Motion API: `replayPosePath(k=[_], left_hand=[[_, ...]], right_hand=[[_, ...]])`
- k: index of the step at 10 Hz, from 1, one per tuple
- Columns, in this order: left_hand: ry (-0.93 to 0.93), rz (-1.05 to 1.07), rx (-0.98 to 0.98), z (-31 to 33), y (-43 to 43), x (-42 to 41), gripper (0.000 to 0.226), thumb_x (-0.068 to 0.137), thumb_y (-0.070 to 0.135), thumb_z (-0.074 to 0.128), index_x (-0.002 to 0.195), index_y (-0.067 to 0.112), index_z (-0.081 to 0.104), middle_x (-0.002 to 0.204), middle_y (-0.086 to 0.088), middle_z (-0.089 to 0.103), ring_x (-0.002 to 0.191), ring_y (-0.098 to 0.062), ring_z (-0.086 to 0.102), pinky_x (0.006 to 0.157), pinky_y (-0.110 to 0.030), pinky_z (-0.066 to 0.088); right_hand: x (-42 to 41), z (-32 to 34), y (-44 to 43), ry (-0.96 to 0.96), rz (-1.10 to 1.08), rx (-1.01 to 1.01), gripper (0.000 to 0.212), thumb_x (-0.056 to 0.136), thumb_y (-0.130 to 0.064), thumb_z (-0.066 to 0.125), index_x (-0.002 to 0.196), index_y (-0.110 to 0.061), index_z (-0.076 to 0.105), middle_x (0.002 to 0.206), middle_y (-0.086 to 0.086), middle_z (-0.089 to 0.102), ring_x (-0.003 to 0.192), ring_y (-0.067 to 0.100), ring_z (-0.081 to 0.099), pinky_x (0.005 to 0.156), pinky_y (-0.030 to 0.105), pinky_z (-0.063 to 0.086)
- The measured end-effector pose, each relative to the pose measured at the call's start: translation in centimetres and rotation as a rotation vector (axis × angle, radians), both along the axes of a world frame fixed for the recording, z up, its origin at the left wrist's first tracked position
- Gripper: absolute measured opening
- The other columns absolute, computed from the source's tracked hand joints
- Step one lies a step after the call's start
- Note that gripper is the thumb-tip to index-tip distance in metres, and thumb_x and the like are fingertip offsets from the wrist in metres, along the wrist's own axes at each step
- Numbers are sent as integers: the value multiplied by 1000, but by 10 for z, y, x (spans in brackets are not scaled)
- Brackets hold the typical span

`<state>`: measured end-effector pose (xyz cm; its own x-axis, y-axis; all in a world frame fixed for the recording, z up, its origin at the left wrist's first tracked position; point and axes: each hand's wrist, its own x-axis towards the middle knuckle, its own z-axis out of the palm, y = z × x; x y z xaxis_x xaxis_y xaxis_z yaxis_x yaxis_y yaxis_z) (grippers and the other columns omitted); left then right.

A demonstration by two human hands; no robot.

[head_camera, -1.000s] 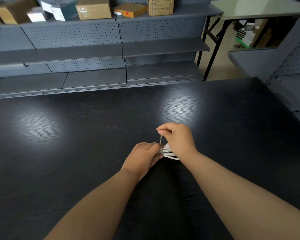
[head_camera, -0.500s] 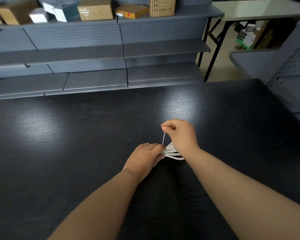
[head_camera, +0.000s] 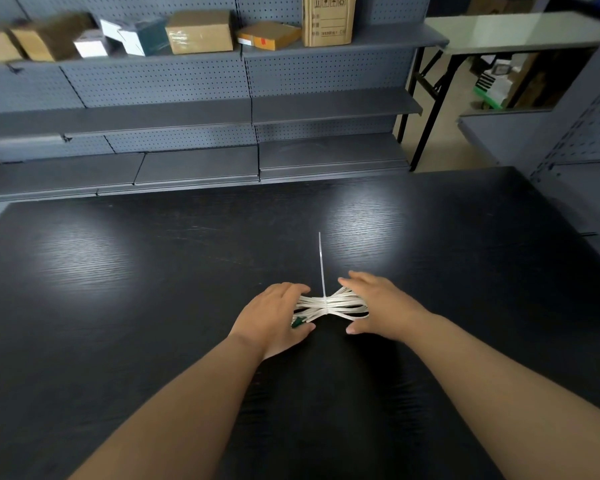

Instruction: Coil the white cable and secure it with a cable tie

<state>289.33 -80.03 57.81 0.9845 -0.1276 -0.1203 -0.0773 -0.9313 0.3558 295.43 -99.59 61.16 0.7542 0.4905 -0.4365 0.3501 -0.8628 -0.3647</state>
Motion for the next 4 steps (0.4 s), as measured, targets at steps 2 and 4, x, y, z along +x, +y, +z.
replayPosePath(k=[2,4], left_hand=[[27,17,-22,-3,1,0,50,87,38,58,133,27,40,135,9,44,127,-11,39,105,-25,34],[38,45,-51,6,-1,-3,58,85,39,62,136,27,38,143,9,38,135,-11,32,110,-27,30]], right_hand=[[-4,-5,0,-99,-42,15,77,82,-24,71,146,-27,30,150,-8,30,138,16,27,112,34,30],[-10,-3,3,-74,-70,12,96,77,-24,76,150,-27,15,158,-4,14,145,21,14,117,38,22]])
